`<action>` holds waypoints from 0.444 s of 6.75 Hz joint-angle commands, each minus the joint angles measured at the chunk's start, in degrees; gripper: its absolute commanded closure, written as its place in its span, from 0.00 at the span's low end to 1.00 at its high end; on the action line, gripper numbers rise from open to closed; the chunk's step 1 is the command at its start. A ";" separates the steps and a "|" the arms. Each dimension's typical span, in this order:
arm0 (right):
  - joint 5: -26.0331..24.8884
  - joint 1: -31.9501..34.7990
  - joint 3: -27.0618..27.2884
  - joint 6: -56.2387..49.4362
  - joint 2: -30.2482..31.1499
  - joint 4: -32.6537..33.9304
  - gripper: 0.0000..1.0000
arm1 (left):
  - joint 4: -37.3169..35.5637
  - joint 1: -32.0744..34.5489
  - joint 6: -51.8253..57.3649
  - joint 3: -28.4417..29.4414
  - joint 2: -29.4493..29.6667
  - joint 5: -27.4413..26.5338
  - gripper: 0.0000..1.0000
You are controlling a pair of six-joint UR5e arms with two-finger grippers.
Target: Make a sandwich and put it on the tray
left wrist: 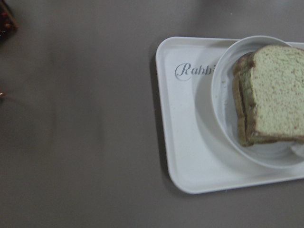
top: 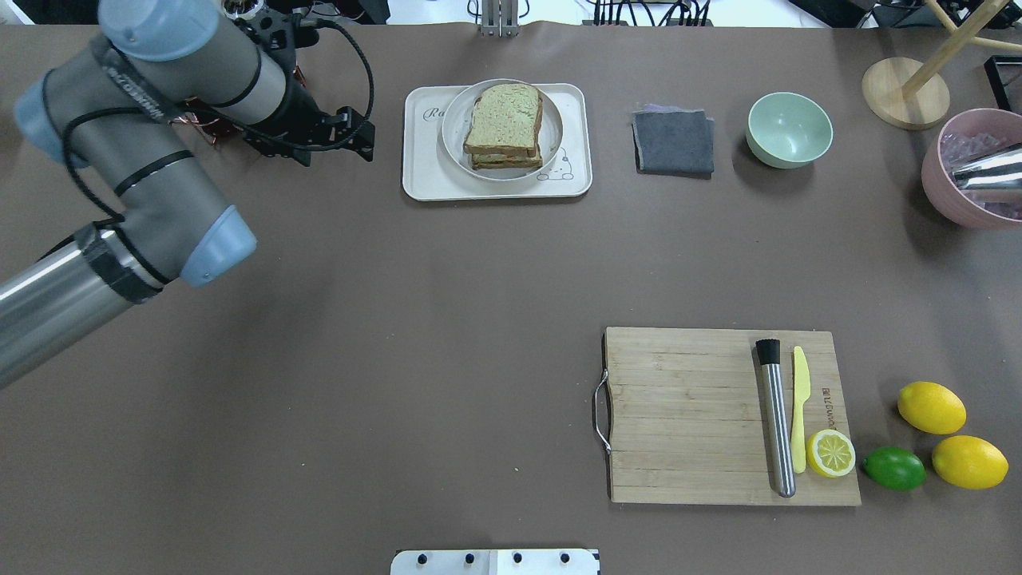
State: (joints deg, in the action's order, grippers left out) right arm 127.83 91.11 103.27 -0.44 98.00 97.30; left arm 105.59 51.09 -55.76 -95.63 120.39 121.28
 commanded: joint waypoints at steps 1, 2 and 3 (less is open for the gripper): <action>-0.03 -0.05 -0.09 0.00 0.26 0.00 0.00 | -12.65 4.86 10.09 -17.51 -13.11 0.53 0.01; -0.03 -0.05 -0.26 0.08 0.43 0.00 0.00 | -13.12 10.64 18.23 -19.40 -18.82 0.62 0.01; -0.03 -0.05 -0.35 0.00 0.43 0.00 0.00 | -13.12 15.48 30.93 -18.64 -24.80 0.62 0.01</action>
State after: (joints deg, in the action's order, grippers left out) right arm 127.80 91.06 103.03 -0.40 98.38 97.30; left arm 93.17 61.35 -36.47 -113.51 101.99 121.86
